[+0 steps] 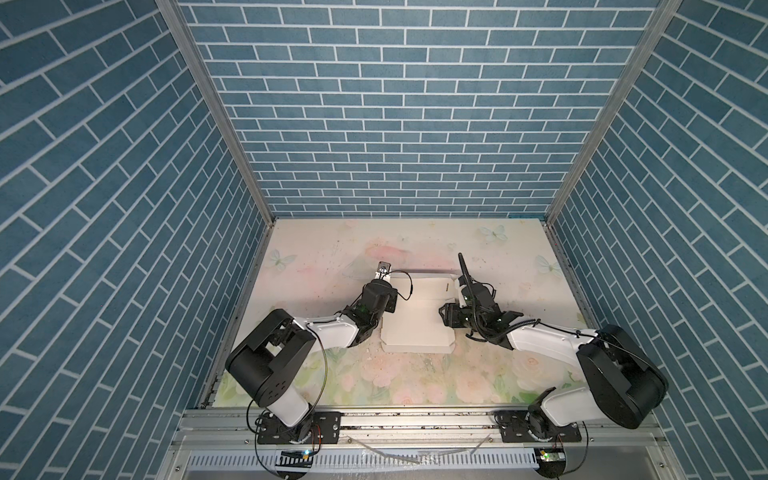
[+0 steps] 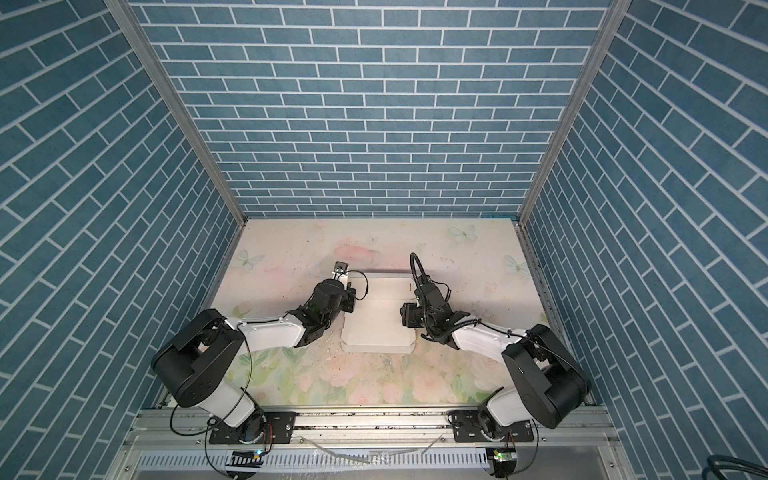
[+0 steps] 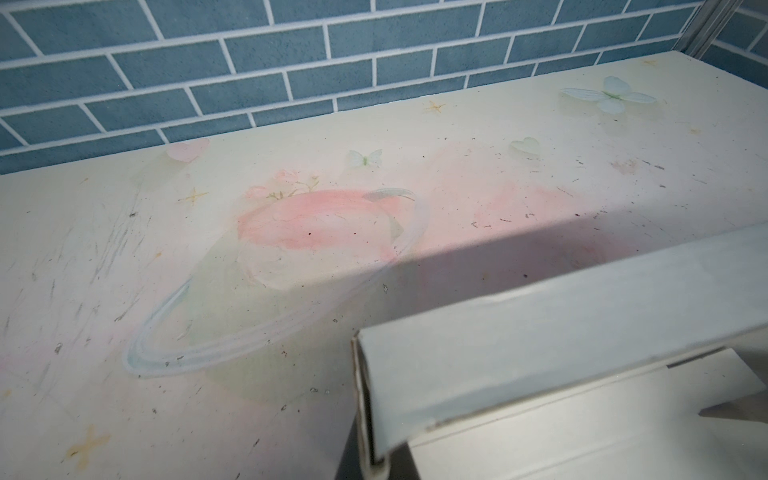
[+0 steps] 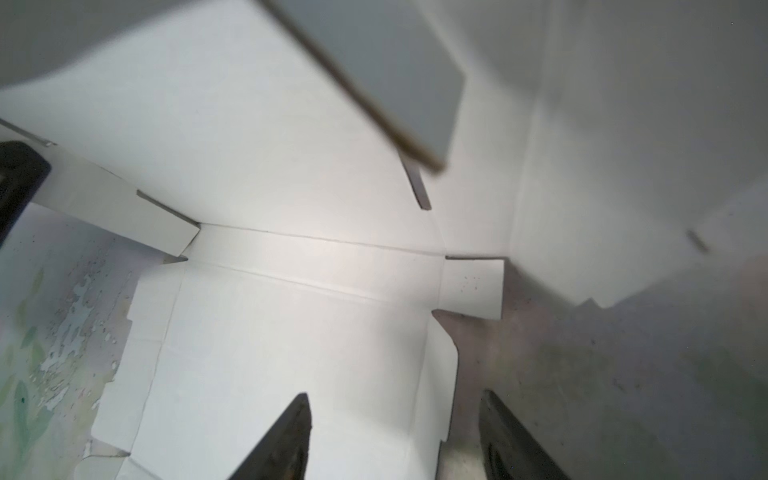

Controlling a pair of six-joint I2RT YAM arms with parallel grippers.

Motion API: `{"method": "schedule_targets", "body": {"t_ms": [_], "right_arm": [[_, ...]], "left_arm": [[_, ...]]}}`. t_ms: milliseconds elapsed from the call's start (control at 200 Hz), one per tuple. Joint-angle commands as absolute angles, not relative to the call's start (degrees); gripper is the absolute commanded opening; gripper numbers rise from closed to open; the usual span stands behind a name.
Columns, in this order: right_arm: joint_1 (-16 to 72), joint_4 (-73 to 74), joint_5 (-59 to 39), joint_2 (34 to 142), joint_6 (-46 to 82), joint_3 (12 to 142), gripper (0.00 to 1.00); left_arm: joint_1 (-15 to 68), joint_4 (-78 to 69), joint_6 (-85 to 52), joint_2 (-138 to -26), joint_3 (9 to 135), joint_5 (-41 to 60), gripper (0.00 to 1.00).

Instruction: Fold the paper box

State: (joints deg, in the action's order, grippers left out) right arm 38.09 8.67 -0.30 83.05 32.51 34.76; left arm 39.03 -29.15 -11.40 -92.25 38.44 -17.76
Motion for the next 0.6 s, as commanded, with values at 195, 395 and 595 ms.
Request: {"method": "schedule_targets", "body": {"t_ms": [195,395,595], "right_arm": [[38.25,15.27,4.09,89.02,32.52,33.53,0.64],[38.24,21.38,3.81,91.87,31.59,32.71,0.64],[38.95,26.27,2.44,92.76,28.49,32.71,0.62]], "left_arm": [[39.14,-27.48,-11.18,-92.92,38.35,-16.71,0.00],[39.11,-27.61,-11.26,-93.42,38.46,-16.32,0.00],[39.11,-27.89,-11.66,-93.91,38.49,-15.90,0.00]]}}
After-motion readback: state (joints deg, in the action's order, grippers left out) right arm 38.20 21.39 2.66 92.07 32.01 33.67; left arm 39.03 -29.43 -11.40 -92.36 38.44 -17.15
